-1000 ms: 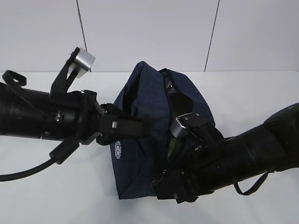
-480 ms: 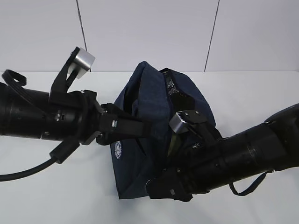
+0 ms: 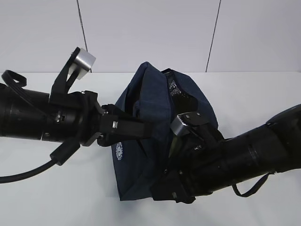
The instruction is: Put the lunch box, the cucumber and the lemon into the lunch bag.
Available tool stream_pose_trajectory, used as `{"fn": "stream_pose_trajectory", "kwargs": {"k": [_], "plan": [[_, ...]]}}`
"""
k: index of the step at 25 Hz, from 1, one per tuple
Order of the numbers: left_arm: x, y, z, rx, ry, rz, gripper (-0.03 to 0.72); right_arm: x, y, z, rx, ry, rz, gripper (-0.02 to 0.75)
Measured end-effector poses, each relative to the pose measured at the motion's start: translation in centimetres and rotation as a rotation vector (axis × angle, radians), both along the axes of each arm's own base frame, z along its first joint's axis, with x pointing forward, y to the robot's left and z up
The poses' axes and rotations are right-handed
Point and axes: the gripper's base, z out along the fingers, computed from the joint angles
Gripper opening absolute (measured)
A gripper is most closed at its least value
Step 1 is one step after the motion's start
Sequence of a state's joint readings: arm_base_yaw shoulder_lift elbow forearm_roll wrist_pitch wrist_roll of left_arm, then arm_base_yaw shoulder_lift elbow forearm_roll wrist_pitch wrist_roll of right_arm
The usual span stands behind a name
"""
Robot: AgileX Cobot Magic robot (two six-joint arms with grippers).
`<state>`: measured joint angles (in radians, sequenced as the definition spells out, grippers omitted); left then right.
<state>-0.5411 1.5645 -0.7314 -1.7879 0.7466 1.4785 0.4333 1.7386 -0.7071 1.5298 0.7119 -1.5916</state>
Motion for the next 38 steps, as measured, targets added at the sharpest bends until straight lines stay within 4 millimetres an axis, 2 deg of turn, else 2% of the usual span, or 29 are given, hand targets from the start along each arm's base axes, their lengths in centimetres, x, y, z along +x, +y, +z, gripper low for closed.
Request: {"fn": "stream_pose_trajectory", "kwargs": {"k": [20,27,38], "plan": [[0.0,0.0,0.0,0.0,0.002,0.0,-0.004,-0.21,-0.28,-0.36,-0.053,-0.008,0.037,0.231],[0.0,0.0,0.0,0.0,0.002,0.0,-0.004,-0.12,-0.34,-0.41,-0.062,-0.012,0.028,0.1],[-0.01,0.0,0.0,0.0,0.002,0.0,-0.005,0.11,-0.26,-0.29,-0.043,-0.011,-0.007,0.082]]}}
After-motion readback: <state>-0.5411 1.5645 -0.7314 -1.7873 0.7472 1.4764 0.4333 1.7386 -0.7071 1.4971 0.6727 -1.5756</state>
